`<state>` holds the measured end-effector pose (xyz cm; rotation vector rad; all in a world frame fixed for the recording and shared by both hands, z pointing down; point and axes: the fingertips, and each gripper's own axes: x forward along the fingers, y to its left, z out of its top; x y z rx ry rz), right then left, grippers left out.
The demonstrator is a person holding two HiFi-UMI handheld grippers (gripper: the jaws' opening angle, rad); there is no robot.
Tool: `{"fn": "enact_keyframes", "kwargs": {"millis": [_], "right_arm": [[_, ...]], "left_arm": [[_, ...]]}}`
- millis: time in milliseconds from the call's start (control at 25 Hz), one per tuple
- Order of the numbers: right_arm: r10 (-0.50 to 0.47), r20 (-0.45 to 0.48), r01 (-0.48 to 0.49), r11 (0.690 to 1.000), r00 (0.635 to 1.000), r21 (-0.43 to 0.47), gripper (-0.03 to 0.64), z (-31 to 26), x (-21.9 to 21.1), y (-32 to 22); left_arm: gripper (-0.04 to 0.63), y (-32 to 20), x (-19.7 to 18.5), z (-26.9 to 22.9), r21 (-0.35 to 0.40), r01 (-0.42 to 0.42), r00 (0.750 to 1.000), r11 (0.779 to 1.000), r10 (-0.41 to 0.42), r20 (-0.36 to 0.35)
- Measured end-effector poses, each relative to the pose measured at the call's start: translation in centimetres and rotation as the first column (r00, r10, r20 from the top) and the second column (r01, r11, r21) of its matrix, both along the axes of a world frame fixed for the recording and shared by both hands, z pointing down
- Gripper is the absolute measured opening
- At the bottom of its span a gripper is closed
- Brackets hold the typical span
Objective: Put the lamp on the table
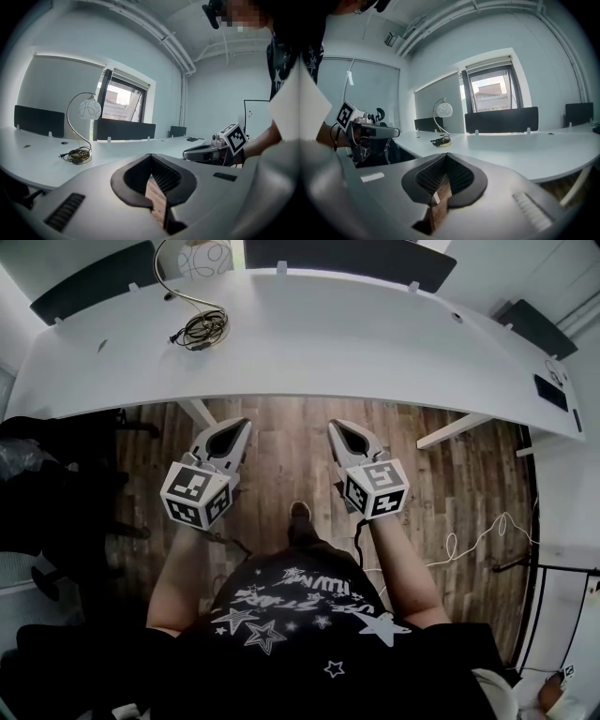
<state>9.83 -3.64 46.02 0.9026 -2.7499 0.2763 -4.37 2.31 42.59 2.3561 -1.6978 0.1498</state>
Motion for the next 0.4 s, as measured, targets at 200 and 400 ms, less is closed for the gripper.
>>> {"fn": "enact_keyframes", "kwargs": {"millis": [200, 400], "right_arm": [[0.017, -0.016, -0.017, 1.000, 1.000, 0.001, 0.000, 0.0, 1.2, 3.6], [0.011, -0.025, -0.011, 1.000, 1.000, 0.007, 0.000, -0.2, 1.3, 7.1]], "left_arm": [[0.008, 3.5, 1.2, 0.5, -0.013, -0.025, 1.000, 1.000, 0.025, -0.013], [0.008, 7.1, 1.9, 0.6, -0.036, -0.071, 0.996, 0.997, 0.069, -0.065]]}}
